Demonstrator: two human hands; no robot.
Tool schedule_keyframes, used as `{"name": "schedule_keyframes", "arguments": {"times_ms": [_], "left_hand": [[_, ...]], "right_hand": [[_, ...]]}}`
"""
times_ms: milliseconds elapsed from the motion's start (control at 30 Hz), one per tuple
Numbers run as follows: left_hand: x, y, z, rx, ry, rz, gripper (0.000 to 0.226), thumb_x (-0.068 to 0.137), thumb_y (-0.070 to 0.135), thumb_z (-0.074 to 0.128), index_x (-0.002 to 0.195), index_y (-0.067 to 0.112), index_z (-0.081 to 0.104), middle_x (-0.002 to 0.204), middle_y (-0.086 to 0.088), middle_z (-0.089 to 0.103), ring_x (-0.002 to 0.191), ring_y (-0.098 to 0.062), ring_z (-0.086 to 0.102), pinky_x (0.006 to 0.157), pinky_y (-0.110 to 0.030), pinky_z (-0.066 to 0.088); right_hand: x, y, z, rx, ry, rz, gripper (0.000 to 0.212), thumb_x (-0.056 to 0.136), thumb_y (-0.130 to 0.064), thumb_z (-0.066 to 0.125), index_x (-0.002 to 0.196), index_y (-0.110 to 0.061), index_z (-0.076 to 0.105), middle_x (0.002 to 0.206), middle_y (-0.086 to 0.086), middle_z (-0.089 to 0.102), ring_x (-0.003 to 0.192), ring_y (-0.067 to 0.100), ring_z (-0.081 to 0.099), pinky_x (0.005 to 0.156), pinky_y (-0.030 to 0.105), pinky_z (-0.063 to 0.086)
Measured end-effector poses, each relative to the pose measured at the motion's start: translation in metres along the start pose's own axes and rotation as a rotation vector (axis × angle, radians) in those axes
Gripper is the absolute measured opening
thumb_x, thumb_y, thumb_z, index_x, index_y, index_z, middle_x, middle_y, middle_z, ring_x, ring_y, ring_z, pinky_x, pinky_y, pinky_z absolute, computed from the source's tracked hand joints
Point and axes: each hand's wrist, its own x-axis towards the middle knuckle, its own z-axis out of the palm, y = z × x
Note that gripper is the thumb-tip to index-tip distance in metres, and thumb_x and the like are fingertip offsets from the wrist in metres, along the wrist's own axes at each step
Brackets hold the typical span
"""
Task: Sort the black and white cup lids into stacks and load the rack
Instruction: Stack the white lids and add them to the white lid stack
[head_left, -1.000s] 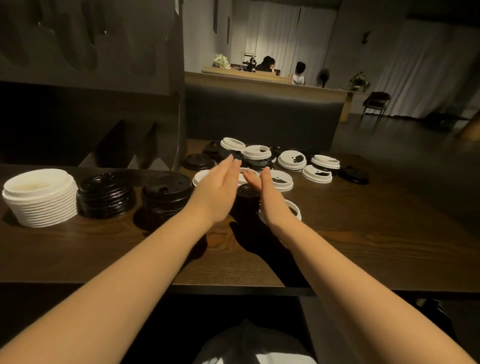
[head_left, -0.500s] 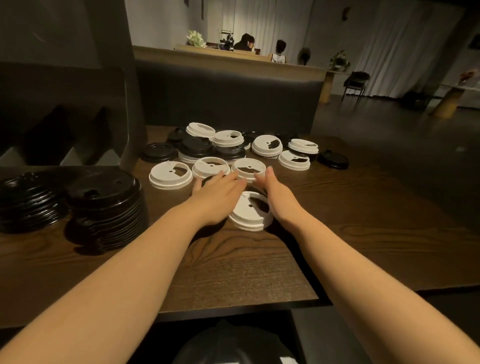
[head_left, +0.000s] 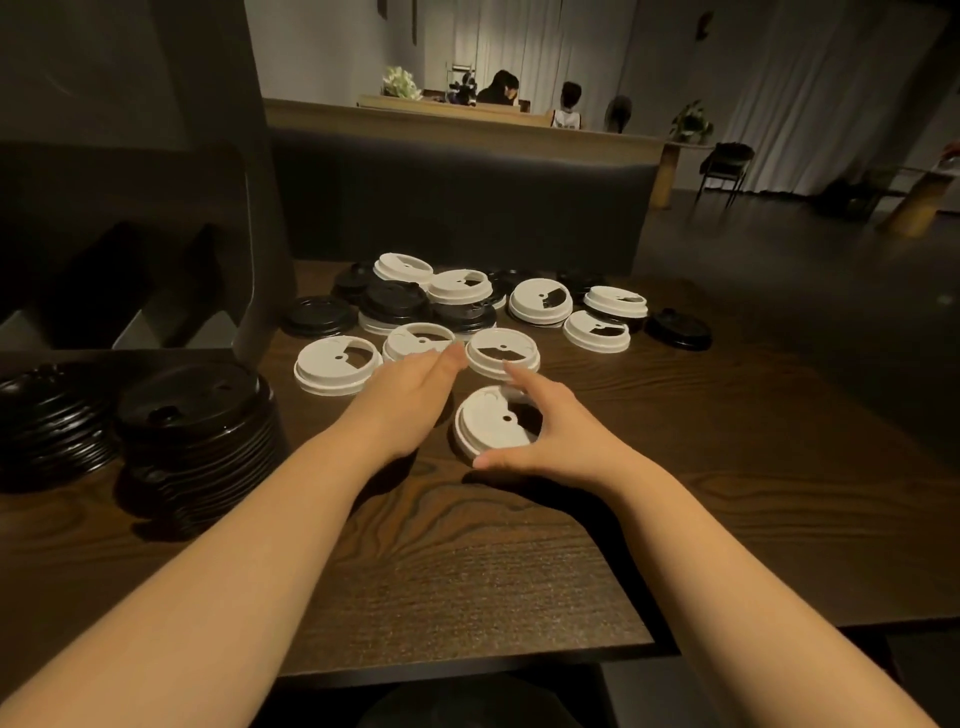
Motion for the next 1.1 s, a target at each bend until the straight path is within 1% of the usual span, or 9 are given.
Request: {"name": "schedule_keyframes", "arguments": {"times_ms": [67,167,333,467,633,767,867,967,1100], "left_hand": [[-0.003,0.008,-0.002,-0.170,0.067,-0.018,0.050,0.100,0.050,0.022,0.111,0.023,0.064,0.105,0.006,0.058,0.103,-0.011,0.049,0.078,-0.016,0.035],[-0.001,0.019,0.001,-0.410,0.068,-0.072,0.037,0.098,0.053,0.034,0.100,0.030,0.064,0.098,0.010,0.063,0.096,-0.010,0.056,0.079,-0.025,0.040],[0.018,0.033,0.001,-0.836,-0.073,-0.276,0.025,0.094,0.028,0.058,0.117,0.019,0.061,0.091,0.004,0.068,0.077,-0.005,0.064,0.054,-0.022,0.052],[0.039,0.025,0.001,-1.052,-0.004,-0.297,0.029,0.097,0.015,0.052,0.124,0.019,0.061,0.102,-0.002,0.074,0.091,-0.018,0.071,0.070,-0.033,0.057],[0.047,0.007,0.012,-1.206,0.054,-0.381,0.038,0.095,0.015,0.056,0.133,0.013,0.054,0.116,-0.013,0.068,0.097,-0.027,0.070,0.076,-0.042,0.058],[0.047,0.006,0.010,-1.300,0.087,-0.392,0.039,0.094,0.013,0.056,0.133,0.014,0.052,0.119,-0.013,0.067,0.094,-0.025,0.071,0.083,-0.046,0.056],[0.046,0.003,0.009,-1.321,0.146,-0.362,0.019,0.094,0.010,0.056,0.109,0.019,0.062,0.109,-0.009,0.069,0.098,-0.026,0.068,0.090,-0.049,0.053],[0.046,0.002,0.005,-1.349,0.192,-0.353,0.016,0.094,0.010,0.055,0.097,0.024,0.061,0.102,-0.004,0.070,0.094,-0.024,0.069,0.084,-0.047,0.055],[0.047,0.002,0.005,-1.308,0.241,-0.347,0.024,0.098,0.016,0.052,0.120,0.021,0.058,0.112,-0.003,0.069,0.097,-0.022,0.069,0.087,-0.048,0.055]], "right_hand": [[0.001,0.000,0.000,0.071,0.083,-0.017,0.111,0.058,-0.052,0.080,0.149,-0.034,0.019,0.153,-0.005,0.027,0.139,0.012,0.027,0.106,0.028,0.027],[0.003,-0.005,0.000,0.165,0.147,-0.068,0.103,0.067,-0.036,0.082,0.149,-0.031,0.021,0.140,-0.019,0.031,0.131,0.001,0.030,0.103,0.021,0.028],[0.017,-0.008,-0.012,0.158,0.107,-0.074,0.097,0.072,-0.039,0.079,0.150,-0.032,0.022,0.154,-0.010,0.026,0.138,0.008,0.027,0.107,0.025,0.026],[0.044,-0.005,-0.021,0.367,0.197,0.020,0.053,0.084,-0.061,0.054,0.131,-0.038,0.051,0.144,-0.011,0.042,0.132,0.008,0.038,0.115,0.040,0.027],[0.061,0.015,-0.015,0.170,0.178,0.203,0.063,0.098,-0.058,0.016,0.140,-0.021,0.047,0.144,-0.003,0.044,0.135,0.015,0.037,0.110,0.029,0.021],[0.060,0.018,-0.014,0.016,0.282,0.171,0.060,0.098,-0.054,0.030,0.109,-0.010,0.068,0.114,0.004,0.066,0.102,0.019,0.058,0.082,0.029,0.040],[0.059,0.024,-0.020,-0.177,0.494,0.099,0.042,0.094,-0.045,0.052,0.096,-0.009,0.073,0.091,0.005,0.069,0.085,0.016,0.060,0.072,0.029,0.045],[0.059,0.032,-0.026,-0.244,0.476,0.059,0.045,0.084,-0.046,0.065,0.117,-0.017,0.066,0.109,0.001,0.063,0.105,0.014,0.054,0.090,0.030,0.046],[0.058,0.034,-0.025,-0.258,0.184,0.136,0.083,0.075,-0.056,0.070,0.144,-0.021,0.040,0.152,0.004,0.032,0.140,0.021,0.026,0.114,0.040,0.026]]}}
